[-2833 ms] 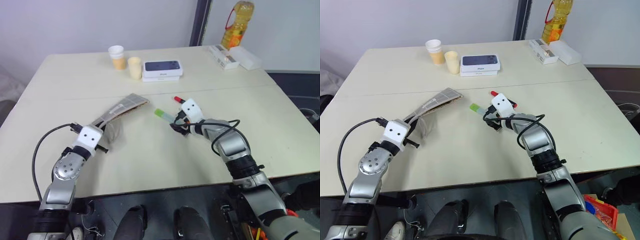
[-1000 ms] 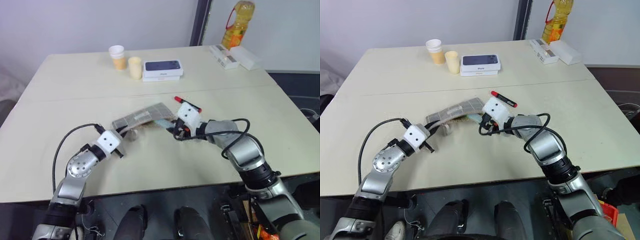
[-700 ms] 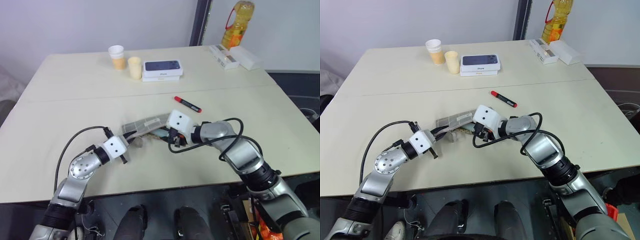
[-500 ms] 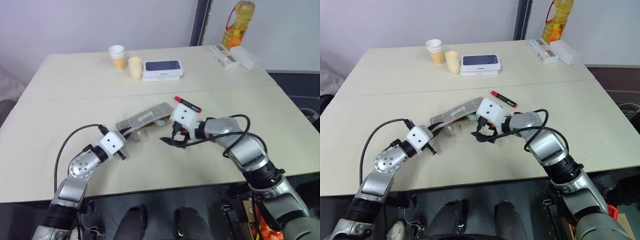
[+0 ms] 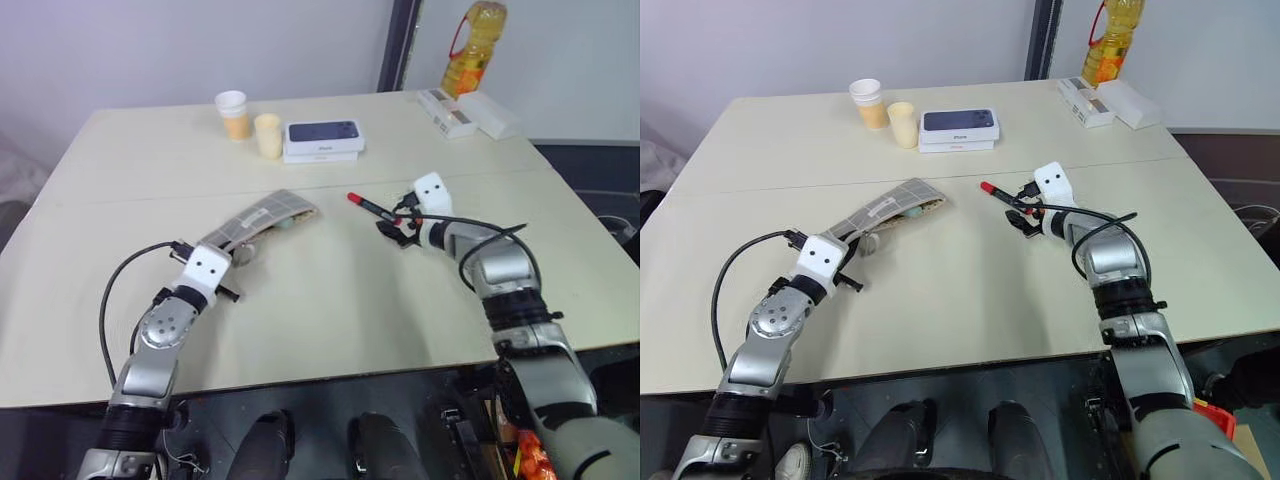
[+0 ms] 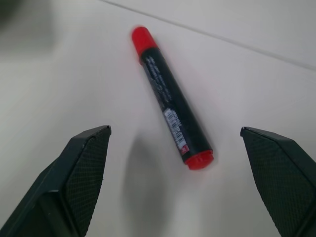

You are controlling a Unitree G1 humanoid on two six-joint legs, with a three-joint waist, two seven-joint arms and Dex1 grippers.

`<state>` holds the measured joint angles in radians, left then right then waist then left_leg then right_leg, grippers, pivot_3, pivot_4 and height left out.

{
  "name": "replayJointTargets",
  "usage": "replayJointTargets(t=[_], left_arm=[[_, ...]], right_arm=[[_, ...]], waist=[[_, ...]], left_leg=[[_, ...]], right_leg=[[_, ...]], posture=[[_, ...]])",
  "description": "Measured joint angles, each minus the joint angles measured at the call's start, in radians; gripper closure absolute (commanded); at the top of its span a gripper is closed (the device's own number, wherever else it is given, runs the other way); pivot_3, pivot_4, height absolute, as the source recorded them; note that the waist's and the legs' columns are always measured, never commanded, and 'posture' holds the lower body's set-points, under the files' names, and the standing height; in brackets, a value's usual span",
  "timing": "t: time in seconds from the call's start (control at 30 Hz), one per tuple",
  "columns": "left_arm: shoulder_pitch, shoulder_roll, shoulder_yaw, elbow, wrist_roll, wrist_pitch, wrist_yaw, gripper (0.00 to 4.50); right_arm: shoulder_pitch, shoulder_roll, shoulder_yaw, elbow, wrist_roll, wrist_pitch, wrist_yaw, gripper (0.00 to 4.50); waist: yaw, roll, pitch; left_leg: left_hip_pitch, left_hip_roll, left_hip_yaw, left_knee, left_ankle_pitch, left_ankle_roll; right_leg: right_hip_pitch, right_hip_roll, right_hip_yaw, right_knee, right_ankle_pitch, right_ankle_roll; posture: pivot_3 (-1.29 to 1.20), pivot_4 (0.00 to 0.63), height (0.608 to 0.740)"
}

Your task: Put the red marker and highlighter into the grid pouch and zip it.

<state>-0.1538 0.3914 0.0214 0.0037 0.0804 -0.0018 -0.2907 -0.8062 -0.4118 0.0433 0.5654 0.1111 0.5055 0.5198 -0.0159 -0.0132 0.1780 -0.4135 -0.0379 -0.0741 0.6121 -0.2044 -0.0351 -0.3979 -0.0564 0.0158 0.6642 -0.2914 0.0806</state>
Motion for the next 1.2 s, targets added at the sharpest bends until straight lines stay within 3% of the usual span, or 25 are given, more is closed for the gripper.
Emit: replayJointTargets(t=[0.07, 0.13, 0.23, 0.37, 0.5, 0.7, 0.83, 1.2], left_arm=[[0.001, -0.003, -0.004, -0.002, 0.004, 0.007, 0.001, 4.5], [0.003, -0.003, -0.004, -0.007, 0.006, 0.014, 0.004, 4.5], [0.006, -0.004, -0.004, -0.01, 0.008, 0.02, 0.011, 4.5], [0.014, -0.007, -0.004, -0.02, 0.008, 0.034, 0.016, 4.5], [0.01, -0.01, -0.003, -0.02, 0.005, 0.038, 0.016, 4.5], [-0.02, -0.013, 0.011, -0.007, -0.01, 0.056, 0.016, 4.5], [-0.029, -0.025, 0.007, -0.003, -0.021, 0.057, 0.011, 4.5], [-0.042, -0.029, -0.002, -0.003, -0.028, 0.054, -0.021, 4.5]], right_arm=[[-0.023, 0.005, -0.002, 0.094, -0.001, -0.051, 0.016, 0.14], [-0.036, 0.015, -0.012, 0.151, 0.001, -0.083, 0.039, 0.7], [-0.052, 0.022, -0.017, 0.188, 0.001, -0.115, 0.061, 1.99], [-0.052, 0.033, -0.018, 0.185, 0.0, -0.152, 0.073, 4.14], [-0.007, 0.028, -0.01, 0.081, -0.016, -0.154, 0.066, 4.15], [0.21, -0.074, 0.058, -0.422, 0.006, -0.003, 0.188, 4.15], [0.285, -0.098, 0.094, -0.649, 0.04, 0.099, 0.235, 4.15], [0.287, -0.086, 0.115, -0.735, 0.06, 0.196, 0.208, 4.15]], waist=[[0.0, 0.0, 0.0], [0.0, 0.0, 0.0], [-0.001, 0.0, 0.0], [-0.002, 0.0, 0.0], [0.0, 0.0, 0.0], [0.004, 0.0, 0.0], [0.0, 0.0, 0.0], [0.005, 0.0, 0.0]], left_leg=[[0.0, 0.0, 0.0, 0.0, 0.0, 0.0], [0.0, 0.0, 0.0, 0.0, 0.0, 0.0], [0.0, 0.0, 0.0, 0.0, 0.0, 0.0], [0.0, 0.0, 0.0, 0.0, 0.0, 0.0], [0.0, 0.0, 0.0, 0.0, 0.0, 0.0], [0.0, 0.0, -0.001, 0.001, 0.0, 0.0], [0.0, 0.0, -0.001, 0.001, 0.0, 0.0], [0.0, 0.0, -0.001, 0.001, 0.0, 0.0]], right_leg=[[0.0, 0.0, 0.0, 0.0, 0.0, 0.0], [0.0, 0.0, 0.0, 0.0, 0.0, 0.0], [0.0, 0.0, 0.0, 0.001, 0.0, 0.0], [0.0, 0.0, 0.0, 0.001, 0.0, 0.0], [0.0, 0.0, 0.0, 0.0, 0.0, 0.0], [0.0, -0.001, 0.0, 0.0, 0.0, 0.0], [0.0, 0.0, 0.0, 0.001, 0.0, 0.0], [0.001, -0.001, 0.0, 0.0, 0.0, 0.0]], posture=[[0.0, 0.15, 0.74], [0.0, 0.15, 0.74], [0.0, 0.15, 0.74], [0.0, 0.15, 0.74], [0.0, 0.15, 0.74], [0.0, 0.15, 0.74], [0.0, 0.15, 0.74], [0.0, 0.15, 0.74]])
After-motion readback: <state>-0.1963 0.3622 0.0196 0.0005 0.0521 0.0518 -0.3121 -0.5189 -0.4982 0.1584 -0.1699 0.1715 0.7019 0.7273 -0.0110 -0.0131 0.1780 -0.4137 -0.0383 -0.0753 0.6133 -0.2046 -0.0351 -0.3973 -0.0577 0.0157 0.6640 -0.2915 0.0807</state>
